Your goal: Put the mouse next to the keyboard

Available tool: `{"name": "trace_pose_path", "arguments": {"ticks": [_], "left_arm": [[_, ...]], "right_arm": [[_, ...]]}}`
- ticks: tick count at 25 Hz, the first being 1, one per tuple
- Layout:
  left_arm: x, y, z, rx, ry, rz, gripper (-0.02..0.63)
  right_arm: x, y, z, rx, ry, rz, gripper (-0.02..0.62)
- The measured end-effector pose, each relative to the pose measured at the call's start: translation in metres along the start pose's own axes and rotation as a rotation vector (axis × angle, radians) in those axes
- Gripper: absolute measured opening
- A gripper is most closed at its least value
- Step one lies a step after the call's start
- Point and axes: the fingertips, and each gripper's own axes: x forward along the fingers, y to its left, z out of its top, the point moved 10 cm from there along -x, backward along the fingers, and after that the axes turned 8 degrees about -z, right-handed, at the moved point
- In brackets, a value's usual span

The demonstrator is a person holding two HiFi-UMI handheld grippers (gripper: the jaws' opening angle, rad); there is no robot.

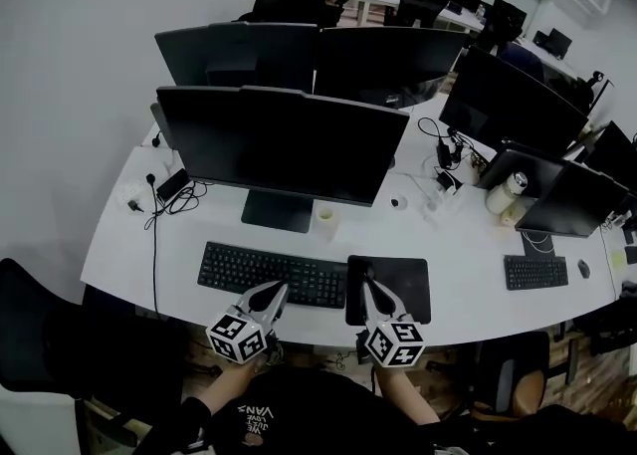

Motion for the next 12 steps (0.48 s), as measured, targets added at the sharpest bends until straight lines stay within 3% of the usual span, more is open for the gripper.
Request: {"name": "trace_pose_path", "arguments": {"ticks": [3,12], "left_arm": [[-0.009,-0.012,-0.004,0.006,-0.012,0.031,0.002],[-0.037,-0.049,-0.023,0.009,-0.054,0.129,0.002]], "right_arm": [[-0.007,0.000,-0.002,-0.012,0.016,0.039,0.006],[-0.024,-0.007,-0.005,-0.065,0.062,0.125,0.006]]}}
